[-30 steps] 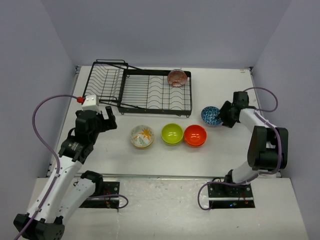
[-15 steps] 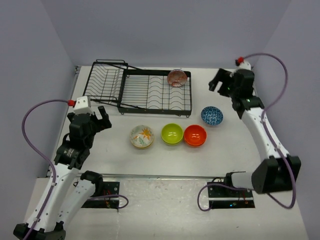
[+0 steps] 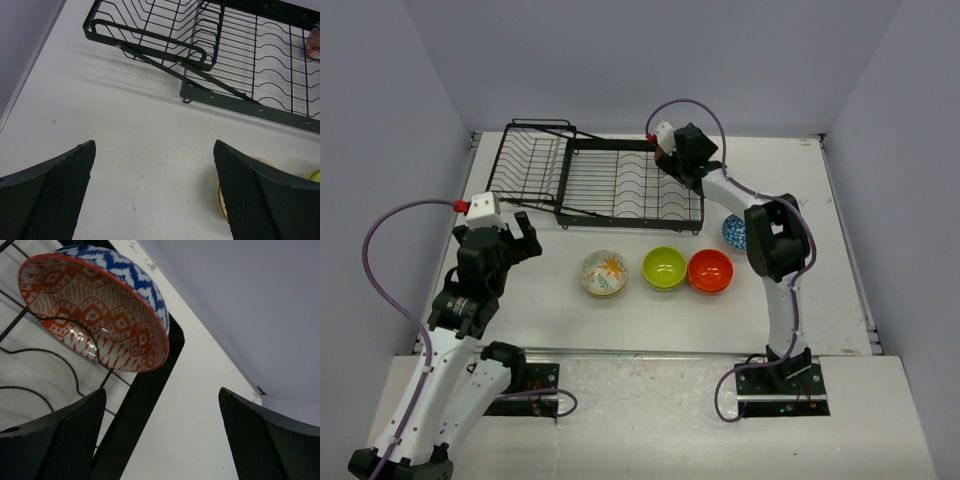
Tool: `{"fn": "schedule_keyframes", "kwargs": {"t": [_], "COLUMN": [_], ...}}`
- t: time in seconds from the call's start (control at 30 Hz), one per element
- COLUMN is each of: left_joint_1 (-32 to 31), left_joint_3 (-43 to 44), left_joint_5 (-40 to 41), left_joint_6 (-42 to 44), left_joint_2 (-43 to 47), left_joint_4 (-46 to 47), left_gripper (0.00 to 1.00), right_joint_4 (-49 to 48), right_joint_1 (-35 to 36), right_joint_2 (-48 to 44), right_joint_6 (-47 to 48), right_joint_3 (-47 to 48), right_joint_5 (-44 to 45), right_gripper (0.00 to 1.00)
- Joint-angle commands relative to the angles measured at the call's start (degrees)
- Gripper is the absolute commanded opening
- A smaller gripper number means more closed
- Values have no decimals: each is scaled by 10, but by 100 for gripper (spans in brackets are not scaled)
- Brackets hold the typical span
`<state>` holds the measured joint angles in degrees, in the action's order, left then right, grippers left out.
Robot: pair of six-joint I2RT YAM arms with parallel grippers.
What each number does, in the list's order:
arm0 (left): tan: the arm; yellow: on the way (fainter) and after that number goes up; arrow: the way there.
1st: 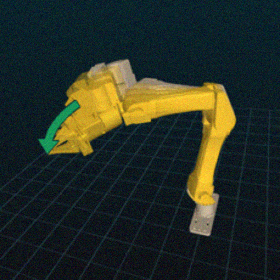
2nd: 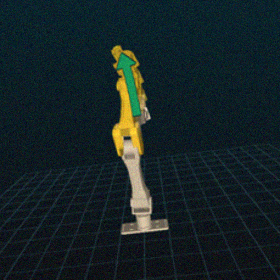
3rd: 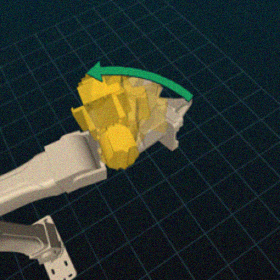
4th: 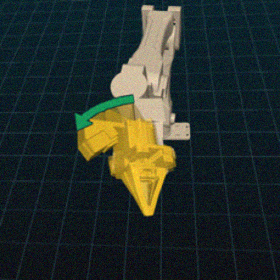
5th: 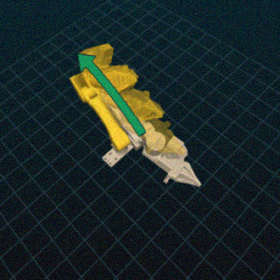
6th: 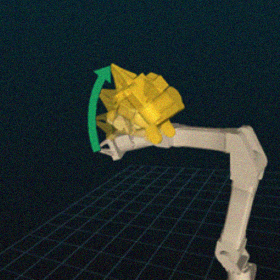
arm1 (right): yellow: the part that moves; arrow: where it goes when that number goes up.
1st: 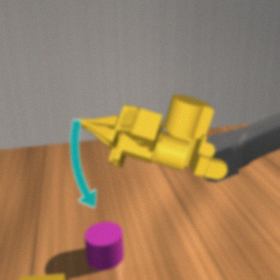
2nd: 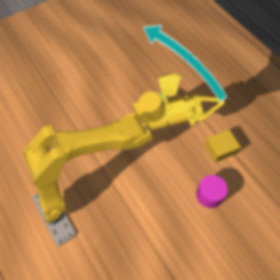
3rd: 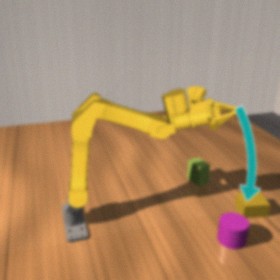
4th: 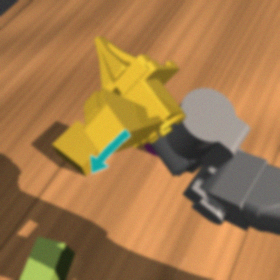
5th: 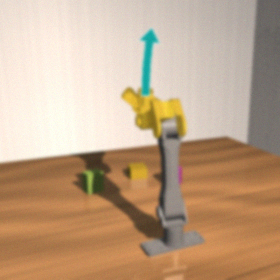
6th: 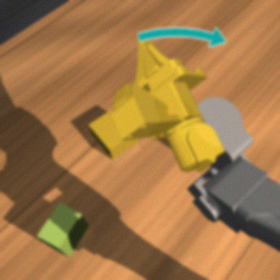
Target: Unload the bowls from the dish rack
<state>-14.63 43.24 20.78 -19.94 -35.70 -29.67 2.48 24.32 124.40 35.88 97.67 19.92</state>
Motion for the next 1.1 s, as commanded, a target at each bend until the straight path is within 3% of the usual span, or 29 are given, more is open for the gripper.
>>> {"fn": "schedule_keyframes", "kwargs": {"t": [0.0,0.23,0.57,0.77,0.9,1.07], "left_joint_1": [4,-9,-22,-22,-22,-22], "left_joint_3": [4,3,3,3,4,4], "left_joint_5": [-5,-19,-17,-21,-20,-17], "left_joint_6": [3,5,7,9,9,9], "left_joint_2": [-1,-13,-7,-8,-9,-7], "left_joint_4": [12,15,15,18,17,17], "left_gripper": [100,100,100,100,100,100], "right_joint_4": [-77,-52,-111,-124,-150,-166], "right_joint_1": [-7,-6,-7,-6,-6,-7], "right_joint_2": [7,122,121,146,149,167], "right_joint_6": [104,130,148,168,176,194], "right_joint_3": [81,210,152,163,152,158], "right_joint_5": [39,32,21,12,7,4], "right_gripper": [93,88,76,60,54,51]}}
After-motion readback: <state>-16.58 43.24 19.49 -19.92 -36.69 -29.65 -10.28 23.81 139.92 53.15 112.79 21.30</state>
